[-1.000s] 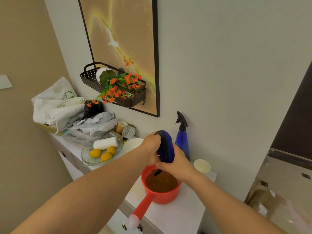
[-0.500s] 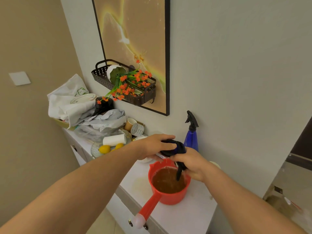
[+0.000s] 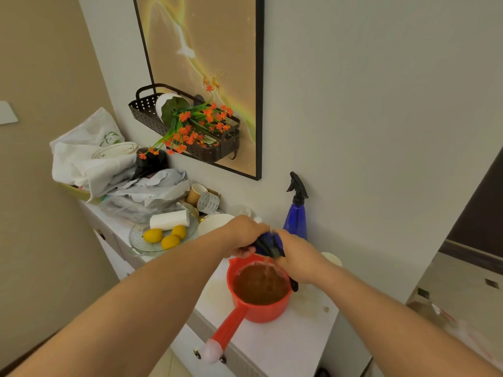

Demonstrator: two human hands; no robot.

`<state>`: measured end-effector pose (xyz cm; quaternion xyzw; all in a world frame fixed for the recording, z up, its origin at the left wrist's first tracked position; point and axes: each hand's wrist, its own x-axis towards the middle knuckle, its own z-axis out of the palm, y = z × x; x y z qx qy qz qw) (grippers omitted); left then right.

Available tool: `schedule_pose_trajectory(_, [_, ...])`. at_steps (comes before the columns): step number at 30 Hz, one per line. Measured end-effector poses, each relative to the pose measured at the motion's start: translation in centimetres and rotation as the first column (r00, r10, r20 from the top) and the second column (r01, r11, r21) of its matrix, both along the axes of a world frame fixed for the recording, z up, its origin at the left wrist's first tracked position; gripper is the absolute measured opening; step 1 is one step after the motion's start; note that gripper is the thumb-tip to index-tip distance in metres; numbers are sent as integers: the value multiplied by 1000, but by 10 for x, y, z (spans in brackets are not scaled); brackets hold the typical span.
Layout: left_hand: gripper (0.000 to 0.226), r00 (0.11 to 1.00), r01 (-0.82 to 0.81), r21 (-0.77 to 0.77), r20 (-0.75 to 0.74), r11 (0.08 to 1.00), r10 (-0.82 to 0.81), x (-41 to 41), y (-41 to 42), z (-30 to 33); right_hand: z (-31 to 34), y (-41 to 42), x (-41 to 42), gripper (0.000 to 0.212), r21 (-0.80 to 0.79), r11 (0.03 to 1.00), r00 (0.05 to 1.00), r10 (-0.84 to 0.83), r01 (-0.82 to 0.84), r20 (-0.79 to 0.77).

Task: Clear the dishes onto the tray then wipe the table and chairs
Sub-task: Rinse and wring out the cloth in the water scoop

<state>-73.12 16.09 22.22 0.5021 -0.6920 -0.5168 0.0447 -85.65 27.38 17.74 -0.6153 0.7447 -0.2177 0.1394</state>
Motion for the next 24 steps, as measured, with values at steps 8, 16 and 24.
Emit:
schedule_pose_trajectory(8, [27,989,-98,118,121,988,84,-6,5,-13,-13,11,7,54,-139,988,911,-3,-60,-412])
schedule_pose_trajectory(16, [40,982,-165,154,123,974,146,-2,7,-18,-16,15,17,44,-94,991,992,-99,92,-79])
schedule_pose_trajectory(24, [68,924,370,-612,161,699,-348,21,19,-8,-9,6,5,30,228,934,167,-280,275,945])
